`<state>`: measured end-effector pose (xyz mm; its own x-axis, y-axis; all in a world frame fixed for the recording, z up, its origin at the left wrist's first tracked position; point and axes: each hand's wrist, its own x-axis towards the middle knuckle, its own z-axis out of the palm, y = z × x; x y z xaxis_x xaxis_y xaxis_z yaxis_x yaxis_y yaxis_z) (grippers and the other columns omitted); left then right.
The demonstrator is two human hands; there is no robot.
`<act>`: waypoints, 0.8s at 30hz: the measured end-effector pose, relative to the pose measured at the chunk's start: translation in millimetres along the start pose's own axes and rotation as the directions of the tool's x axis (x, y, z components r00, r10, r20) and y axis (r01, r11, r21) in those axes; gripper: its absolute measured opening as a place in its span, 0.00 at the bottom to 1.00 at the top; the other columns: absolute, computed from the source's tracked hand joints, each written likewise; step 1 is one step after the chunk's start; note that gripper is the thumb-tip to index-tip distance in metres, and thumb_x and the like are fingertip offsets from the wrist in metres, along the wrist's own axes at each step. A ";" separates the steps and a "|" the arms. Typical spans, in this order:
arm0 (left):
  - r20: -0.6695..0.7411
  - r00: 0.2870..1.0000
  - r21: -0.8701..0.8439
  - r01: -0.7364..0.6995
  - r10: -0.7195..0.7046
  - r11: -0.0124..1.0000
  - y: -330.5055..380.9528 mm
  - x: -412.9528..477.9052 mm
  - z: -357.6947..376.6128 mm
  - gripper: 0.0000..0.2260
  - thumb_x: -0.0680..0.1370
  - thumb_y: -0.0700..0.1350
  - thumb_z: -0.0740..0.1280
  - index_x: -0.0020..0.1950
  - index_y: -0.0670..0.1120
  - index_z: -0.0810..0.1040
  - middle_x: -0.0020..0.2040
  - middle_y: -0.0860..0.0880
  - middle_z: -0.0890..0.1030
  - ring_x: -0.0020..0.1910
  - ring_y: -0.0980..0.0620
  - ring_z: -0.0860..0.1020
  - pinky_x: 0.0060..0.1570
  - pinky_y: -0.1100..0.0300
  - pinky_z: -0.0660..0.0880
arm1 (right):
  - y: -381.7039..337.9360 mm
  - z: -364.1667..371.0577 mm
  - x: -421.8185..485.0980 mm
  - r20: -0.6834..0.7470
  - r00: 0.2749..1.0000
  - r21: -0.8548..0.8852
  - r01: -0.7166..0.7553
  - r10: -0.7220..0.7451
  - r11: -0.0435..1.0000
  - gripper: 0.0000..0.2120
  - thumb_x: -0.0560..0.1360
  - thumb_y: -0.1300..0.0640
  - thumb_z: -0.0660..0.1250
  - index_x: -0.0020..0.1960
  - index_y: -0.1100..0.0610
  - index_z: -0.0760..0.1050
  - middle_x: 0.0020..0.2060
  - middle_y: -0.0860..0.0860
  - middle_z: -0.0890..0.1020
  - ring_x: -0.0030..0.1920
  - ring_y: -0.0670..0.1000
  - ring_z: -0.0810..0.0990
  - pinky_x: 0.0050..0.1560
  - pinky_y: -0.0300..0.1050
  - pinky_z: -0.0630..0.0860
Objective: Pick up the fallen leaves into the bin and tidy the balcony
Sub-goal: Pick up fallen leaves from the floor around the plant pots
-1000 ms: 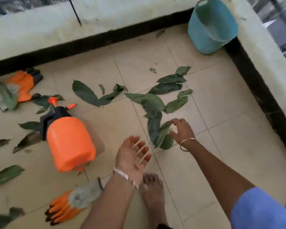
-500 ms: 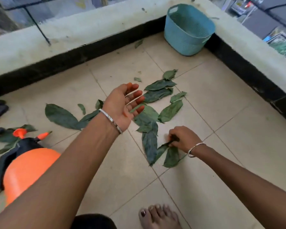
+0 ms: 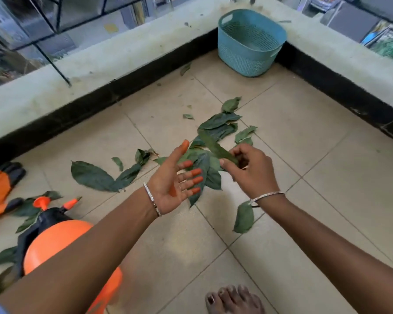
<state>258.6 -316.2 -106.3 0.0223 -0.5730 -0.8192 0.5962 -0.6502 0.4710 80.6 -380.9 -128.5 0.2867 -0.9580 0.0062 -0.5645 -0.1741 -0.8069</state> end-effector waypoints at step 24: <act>-0.135 0.988 0.049 -0.066 0.072 0.997 -24.7 -8.1 -12.9 0.19 0.79 0.60 0.63 0.56 0.45 0.77 0.30 0.50 0.66 0.26 0.54 0.63 0.27 0.62 0.64 | 109.5 -1.0 -50.5 0.435 0.879 -0.550 0.088 0.195 0.831 0.06 0.75 0.58 0.71 0.50 0.53 0.77 0.48 0.49 0.78 0.51 0.52 0.77 0.43 0.42 0.67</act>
<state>254.1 -289.1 -115.5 0.1735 -0.5458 -0.8198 0.5531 -0.6347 0.5397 3.6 -351.8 -216.6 0.4792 -0.7768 -0.4087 -0.8691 -0.3546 -0.3449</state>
